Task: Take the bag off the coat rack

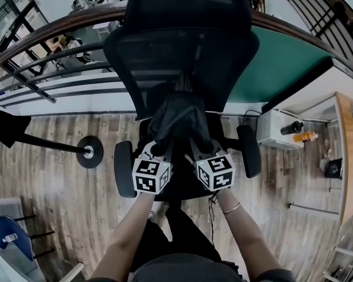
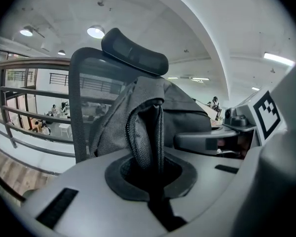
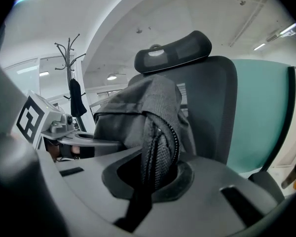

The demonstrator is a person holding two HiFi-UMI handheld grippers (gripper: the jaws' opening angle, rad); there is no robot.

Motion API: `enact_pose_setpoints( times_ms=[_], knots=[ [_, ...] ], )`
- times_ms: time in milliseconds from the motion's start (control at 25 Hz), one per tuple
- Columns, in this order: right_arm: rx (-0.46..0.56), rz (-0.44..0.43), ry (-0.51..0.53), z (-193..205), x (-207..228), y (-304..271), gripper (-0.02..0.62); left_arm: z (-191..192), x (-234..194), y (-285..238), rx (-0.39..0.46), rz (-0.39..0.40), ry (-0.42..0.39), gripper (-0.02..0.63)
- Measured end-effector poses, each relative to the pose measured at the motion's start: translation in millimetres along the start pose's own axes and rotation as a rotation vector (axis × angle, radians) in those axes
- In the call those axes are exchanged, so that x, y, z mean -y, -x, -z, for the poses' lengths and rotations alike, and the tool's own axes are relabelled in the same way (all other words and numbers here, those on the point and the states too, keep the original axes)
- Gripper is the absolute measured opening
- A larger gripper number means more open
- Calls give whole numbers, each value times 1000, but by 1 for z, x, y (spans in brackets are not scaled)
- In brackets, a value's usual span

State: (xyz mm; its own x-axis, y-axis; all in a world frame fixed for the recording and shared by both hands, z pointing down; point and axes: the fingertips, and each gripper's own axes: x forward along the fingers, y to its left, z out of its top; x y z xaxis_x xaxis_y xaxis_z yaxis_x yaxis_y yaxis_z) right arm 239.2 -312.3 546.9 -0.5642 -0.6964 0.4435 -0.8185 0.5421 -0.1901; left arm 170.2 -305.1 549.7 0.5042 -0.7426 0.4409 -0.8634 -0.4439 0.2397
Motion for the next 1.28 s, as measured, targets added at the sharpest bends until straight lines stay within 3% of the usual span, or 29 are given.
enact_pose_setpoints(
  times_ms=[360, 800, 1280],
  knots=[
    [-66, -14, -16, 31, 6, -23, 14, 33, -15, -17, -59, -24, 49, 28],
    [-87, 4, -25, 35, 32, -51, 15, 34, -28, -51, -87, -29, 29, 28],
    [-90, 8, -43, 36, 44, -75, 18, 36, -48, -73, -113, -38, 79, 29]
  ],
)
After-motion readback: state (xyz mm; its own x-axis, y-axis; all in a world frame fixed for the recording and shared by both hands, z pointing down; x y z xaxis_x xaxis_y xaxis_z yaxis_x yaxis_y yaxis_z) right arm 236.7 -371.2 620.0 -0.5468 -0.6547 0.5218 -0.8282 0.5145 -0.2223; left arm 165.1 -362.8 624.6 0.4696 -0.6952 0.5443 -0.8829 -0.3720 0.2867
